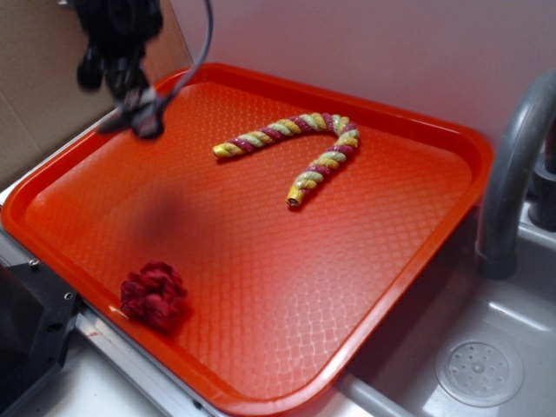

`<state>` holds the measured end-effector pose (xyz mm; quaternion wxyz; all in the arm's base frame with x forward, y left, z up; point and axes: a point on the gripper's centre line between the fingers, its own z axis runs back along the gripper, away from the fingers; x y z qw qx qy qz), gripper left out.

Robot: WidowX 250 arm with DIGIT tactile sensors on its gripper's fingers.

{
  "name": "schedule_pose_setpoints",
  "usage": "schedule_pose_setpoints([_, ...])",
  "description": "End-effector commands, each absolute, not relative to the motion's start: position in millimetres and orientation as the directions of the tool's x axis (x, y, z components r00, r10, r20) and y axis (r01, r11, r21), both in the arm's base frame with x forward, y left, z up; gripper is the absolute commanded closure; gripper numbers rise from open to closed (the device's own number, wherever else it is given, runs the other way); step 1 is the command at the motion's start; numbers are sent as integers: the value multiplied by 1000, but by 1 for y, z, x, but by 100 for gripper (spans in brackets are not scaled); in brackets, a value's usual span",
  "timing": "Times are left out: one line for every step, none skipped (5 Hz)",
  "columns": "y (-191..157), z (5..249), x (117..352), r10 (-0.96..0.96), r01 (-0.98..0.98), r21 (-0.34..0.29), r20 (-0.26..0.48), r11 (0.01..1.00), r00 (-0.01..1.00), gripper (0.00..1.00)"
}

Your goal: Grab the wood chip.

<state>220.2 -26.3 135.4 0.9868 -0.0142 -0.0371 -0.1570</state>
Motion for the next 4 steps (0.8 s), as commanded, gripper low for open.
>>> schedule_pose_setpoints([-46,230,246,32,-36,36,112,999,993,100])
schedule_pose_setpoints([-36,222,247,108,-108,-5,101,994,989,100])
schedule_pose_setpoints([-30,216,246,158,-161,20,108,987,982,100])
schedule_pose_setpoints([-28,207,238,155,-160,45,108,986,982,100])
